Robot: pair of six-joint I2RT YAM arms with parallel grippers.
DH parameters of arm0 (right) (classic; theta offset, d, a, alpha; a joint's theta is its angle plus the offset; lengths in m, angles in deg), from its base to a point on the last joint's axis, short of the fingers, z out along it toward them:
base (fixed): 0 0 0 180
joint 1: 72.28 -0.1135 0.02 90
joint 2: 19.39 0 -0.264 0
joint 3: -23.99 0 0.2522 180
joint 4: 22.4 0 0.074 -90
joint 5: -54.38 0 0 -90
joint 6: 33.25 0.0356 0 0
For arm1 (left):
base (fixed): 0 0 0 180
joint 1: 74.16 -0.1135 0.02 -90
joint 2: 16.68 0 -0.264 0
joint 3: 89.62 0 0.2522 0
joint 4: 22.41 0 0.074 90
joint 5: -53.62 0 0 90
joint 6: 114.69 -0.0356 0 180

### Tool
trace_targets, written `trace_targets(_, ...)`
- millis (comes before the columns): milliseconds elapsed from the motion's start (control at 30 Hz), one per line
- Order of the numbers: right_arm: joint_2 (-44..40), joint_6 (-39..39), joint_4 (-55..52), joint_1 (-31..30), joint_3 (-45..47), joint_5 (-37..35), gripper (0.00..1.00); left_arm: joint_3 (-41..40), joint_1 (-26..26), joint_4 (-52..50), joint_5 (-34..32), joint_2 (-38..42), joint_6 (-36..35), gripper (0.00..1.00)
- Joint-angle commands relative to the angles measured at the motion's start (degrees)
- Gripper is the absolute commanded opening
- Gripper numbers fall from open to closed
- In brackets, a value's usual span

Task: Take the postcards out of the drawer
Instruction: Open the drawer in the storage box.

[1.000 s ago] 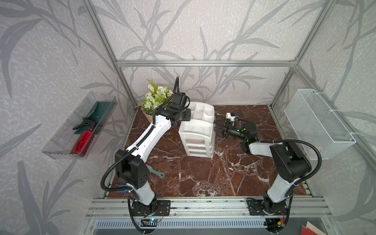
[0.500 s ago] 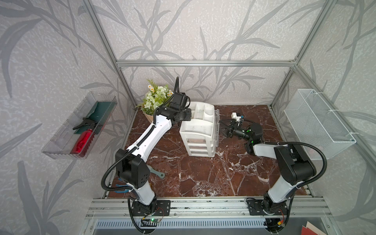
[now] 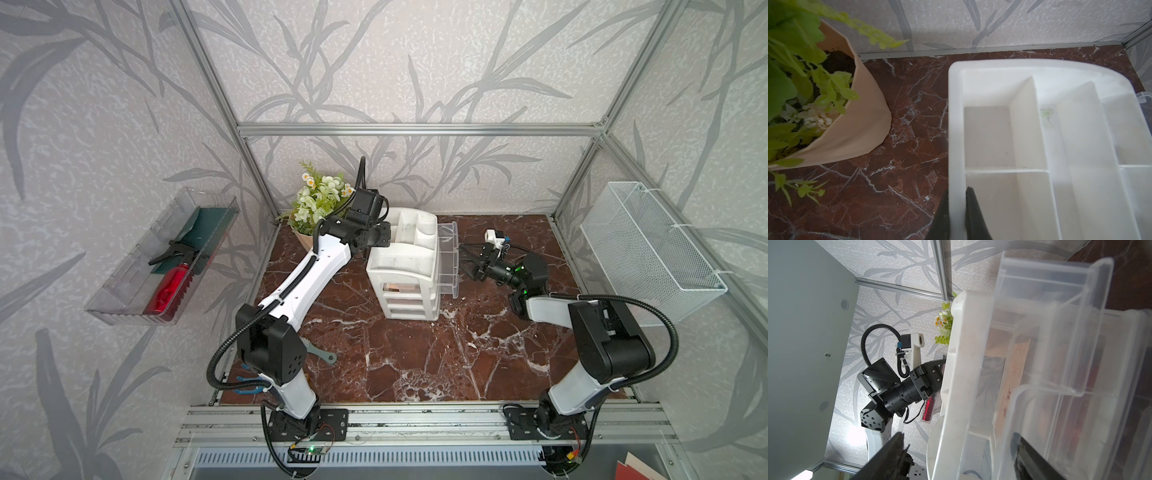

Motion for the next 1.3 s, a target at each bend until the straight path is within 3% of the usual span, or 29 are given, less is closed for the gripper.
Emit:
trace_targets(0,-3.4,-0.3,7.3,1.4,-0.1,0.6,0.79,-0.1,-0.4,-6.3,-6.6,-0.7,-3.3,0.0)
trace_targets(367,-1.6,-0.5,7.3,1.6,0.2,1.7,0.79,2.0,-0.4,-4.1,-4.2,0.8,-2.4,0.0)
trace_targets(1267,2.6,0.1,7.3,4.1,0.6,8.1,0.79,2.9,-0.6,-3.9,-6.8,1.5,-2.0,0.0)
